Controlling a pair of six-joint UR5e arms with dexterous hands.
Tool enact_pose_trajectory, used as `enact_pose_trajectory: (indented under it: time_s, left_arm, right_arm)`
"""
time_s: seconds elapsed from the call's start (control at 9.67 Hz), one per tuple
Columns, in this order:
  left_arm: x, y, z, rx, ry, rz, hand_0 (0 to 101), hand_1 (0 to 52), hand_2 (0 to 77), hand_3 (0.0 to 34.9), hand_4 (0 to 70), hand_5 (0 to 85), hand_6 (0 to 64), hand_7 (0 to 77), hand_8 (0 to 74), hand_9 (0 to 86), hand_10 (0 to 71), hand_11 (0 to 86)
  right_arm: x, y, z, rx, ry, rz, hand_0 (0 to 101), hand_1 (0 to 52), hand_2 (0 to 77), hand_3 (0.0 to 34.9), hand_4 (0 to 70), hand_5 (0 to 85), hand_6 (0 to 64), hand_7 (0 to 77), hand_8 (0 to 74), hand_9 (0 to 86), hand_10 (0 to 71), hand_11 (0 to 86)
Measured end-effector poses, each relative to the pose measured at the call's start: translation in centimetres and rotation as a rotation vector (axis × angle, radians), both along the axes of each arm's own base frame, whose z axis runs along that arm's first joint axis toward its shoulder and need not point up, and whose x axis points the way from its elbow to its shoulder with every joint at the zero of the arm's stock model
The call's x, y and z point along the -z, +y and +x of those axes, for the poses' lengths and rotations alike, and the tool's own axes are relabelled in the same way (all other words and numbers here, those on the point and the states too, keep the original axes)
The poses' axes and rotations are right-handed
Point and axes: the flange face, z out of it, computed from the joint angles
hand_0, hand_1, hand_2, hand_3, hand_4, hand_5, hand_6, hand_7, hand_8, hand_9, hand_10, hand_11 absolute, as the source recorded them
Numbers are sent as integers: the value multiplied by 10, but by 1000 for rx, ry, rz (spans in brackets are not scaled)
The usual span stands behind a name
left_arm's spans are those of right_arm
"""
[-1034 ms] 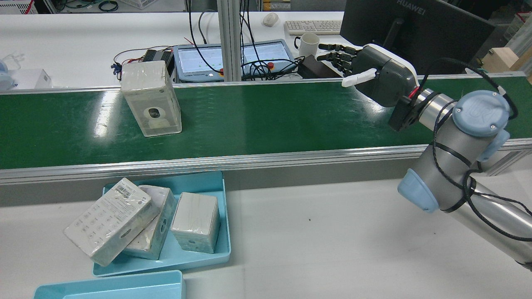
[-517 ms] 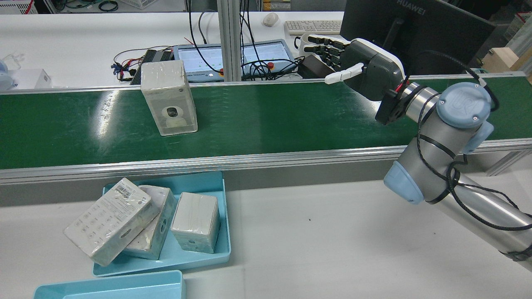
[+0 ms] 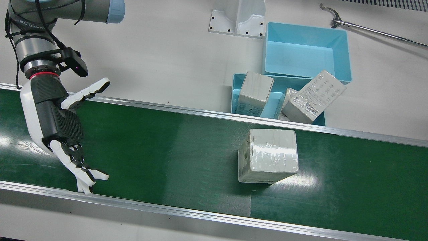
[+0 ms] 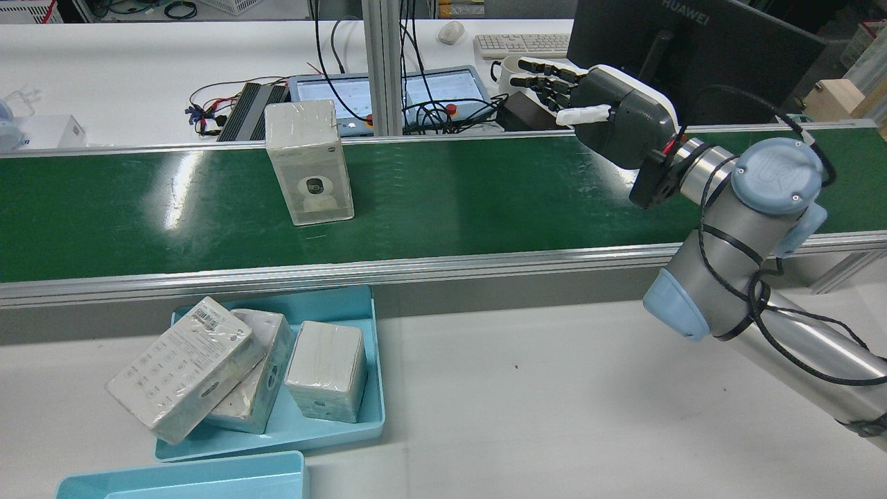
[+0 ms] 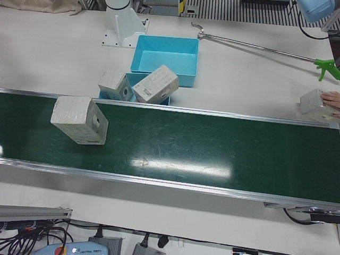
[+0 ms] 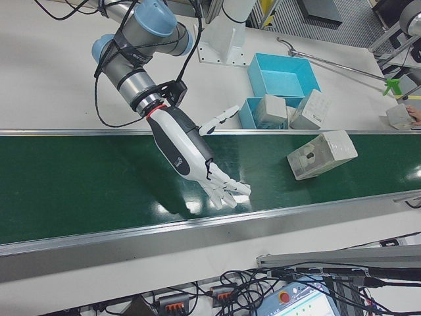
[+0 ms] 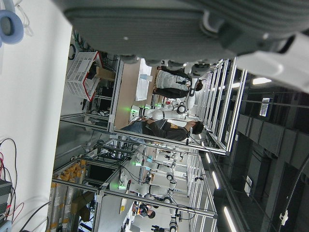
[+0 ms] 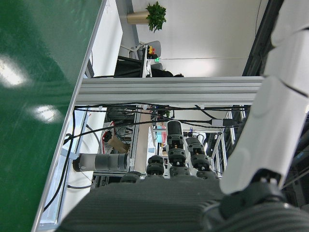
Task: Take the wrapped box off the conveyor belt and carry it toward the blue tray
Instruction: 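Lower the right hand to the belt in front of the wrapped box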
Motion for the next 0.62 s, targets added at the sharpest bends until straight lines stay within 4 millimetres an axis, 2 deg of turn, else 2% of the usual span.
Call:
enact_pose_trajectory:
  time_s: [0.1,0.21,0.41,0.52,0.62]
  left_arm:
    - [0,0,0,0,0,0,0,0,11,0,0,11,5,5,5,0,5,5]
    - [0,0,0,0,0,0,0,0,11,0,5,11,0,5,5,0,5,5]
    - [0,0,0,0,0,0,0,0,11,0,5,11,5,5,5,0,5,5]
    - [0,0,0,0,0,0,0,0,11,0,5,11,5,5,5,0,5,5]
    - [0,0,0,0,0,0,0,0,5,0,5,11,5,5,5,0,5,5]
  right_arm:
    - [-3,1,-1,2,4,-3,411,65,44,0,109,93,76,185,55,65,0,11]
    - [-10,3,-5,8,12,-14,416,93,60,0,109,93,76,185,55,65,0,11]
    - [-23,5,-13,21,21,-37,417,76,65,0,98,93,65,175,55,65,0,11]
    - [-25,5,-15,24,20,-42,421,76,65,0,98,93,65,175,11,60,0,11]
    - [-25,5,-15,26,18,-43,421,76,65,0,98,93,65,175,11,60,0,11]
